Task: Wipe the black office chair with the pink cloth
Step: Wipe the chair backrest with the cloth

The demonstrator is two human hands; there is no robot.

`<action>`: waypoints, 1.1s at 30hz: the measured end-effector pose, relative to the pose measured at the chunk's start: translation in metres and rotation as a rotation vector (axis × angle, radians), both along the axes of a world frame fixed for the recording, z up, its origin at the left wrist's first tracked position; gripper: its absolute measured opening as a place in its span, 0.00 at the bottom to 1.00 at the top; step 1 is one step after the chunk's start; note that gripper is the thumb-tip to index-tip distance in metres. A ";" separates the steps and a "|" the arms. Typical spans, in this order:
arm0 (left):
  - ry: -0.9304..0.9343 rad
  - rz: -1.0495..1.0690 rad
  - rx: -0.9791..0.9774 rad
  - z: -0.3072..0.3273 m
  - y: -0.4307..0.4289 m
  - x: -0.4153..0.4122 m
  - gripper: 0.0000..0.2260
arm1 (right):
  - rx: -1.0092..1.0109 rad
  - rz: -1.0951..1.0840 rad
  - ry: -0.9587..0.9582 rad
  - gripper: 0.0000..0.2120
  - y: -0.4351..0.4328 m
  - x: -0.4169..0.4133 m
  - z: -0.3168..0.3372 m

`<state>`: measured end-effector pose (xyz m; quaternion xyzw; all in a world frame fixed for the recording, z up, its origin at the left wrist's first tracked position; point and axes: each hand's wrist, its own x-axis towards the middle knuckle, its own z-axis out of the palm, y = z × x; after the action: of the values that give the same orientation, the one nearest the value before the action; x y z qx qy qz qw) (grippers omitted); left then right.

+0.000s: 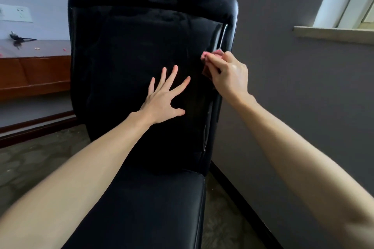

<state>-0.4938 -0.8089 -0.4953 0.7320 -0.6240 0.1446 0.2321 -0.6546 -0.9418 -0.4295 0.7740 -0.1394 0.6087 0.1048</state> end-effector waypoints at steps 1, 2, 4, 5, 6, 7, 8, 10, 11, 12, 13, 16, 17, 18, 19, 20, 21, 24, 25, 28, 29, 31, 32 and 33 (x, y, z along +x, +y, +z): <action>-0.003 -0.006 0.001 0.000 0.000 -0.002 0.46 | 0.025 -0.014 -0.011 0.12 -0.001 0.000 0.012; -0.004 -0.014 -0.001 0.000 0.000 -0.003 0.46 | 0.039 -0.020 -0.010 0.13 -0.002 -0.002 0.019; -0.002 -0.033 -0.012 -0.001 0.000 -0.007 0.45 | 0.061 -0.011 0.001 0.14 0.000 -0.009 0.024; 0.002 -0.043 -0.018 -0.001 0.000 -0.010 0.44 | 0.073 0.002 0.000 0.14 0.001 -0.013 0.023; 0.009 -0.053 -0.021 -0.002 0.000 -0.012 0.44 | 0.090 0.021 -0.011 0.14 0.004 -0.018 0.019; 0.016 -0.065 -0.025 -0.002 0.001 -0.015 0.43 | 0.110 0.052 -0.026 0.14 0.007 -0.023 0.011; 0.024 -0.077 -0.030 -0.003 0.002 -0.018 0.41 | 0.124 0.089 -0.035 0.14 0.013 -0.028 -0.001; 0.056 -0.108 -0.053 -0.004 0.004 -0.024 0.35 | 0.109 0.153 -0.001 0.11 0.028 -0.040 -0.037; 0.082 -0.129 -0.068 -0.004 0.005 -0.028 0.32 | 0.095 0.173 0.037 0.10 0.036 -0.048 -0.059; 0.108 -0.149 -0.079 -0.004 0.006 -0.033 0.30 | 0.079 0.192 0.075 0.10 0.044 -0.057 -0.078; 0.130 -0.165 -0.086 -0.005 0.007 -0.037 0.28 | 0.068 0.210 0.101 0.10 0.051 -0.065 -0.093; 0.183 -0.186 -0.102 -0.008 0.009 -0.051 0.26 | 0.040 0.210 0.118 0.09 0.056 -0.076 -0.094; 0.201 -0.190 -0.104 -0.008 0.011 -0.055 0.25 | 0.047 0.200 0.108 0.09 0.056 -0.076 -0.083; 0.223 -0.193 -0.104 -0.009 0.012 -0.058 0.25 | 0.081 0.210 0.080 0.10 0.056 -0.073 -0.071; 0.244 -0.196 -0.103 -0.008 0.014 -0.062 0.25 | 0.147 0.240 0.033 0.11 0.056 -0.072 -0.058; 0.260 -0.198 -0.101 -0.008 0.016 -0.065 0.25 | 0.188 0.256 -0.024 0.11 0.054 -0.071 -0.045; 0.272 -0.200 -0.100 -0.008 0.018 -0.068 0.25 | 0.221 0.256 -0.075 0.10 0.052 -0.071 -0.032; 0.304 -0.210 -0.100 -0.007 0.023 -0.077 0.25 | 0.284 0.191 -0.161 0.08 0.054 -0.076 -0.007; 0.312 -0.212 -0.099 -0.007 0.024 -0.080 0.25 | 0.305 0.175 -0.181 0.08 0.058 -0.077 -0.007; 0.326 -0.216 -0.112 -0.009 0.025 -0.086 0.26 | 0.496 0.326 -0.234 0.11 0.072 -0.080 -0.036; 0.330 -0.217 -0.119 -0.009 0.026 -0.088 0.26 | 0.577 0.386 -0.243 0.11 0.079 -0.083 -0.053; 0.336 -0.219 -0.140 -0.010 0.027 -0.091 0.26 | 0.671 0.386 -0.274 0.12 0.094 -0.091 -0.078; 0.340 -0.219 -0.157 -0.009 0.028 -0.091 0.25 | 0.705 0.366 -0.284 0.11 0.097 -0.094 -0.082; 0.344 -0.214 -0.193 -0.007 0.030 -0.090 0.23 | 0.738 0.370 -0.307 0.11 0.098 -0.097 -0.078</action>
<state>-0.5839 -0.7794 -0.5022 0.6500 -0.6325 0.0512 0.4180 -0.7518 -0.8438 -0.5073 0.6721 -0.2205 0.6347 -0.3111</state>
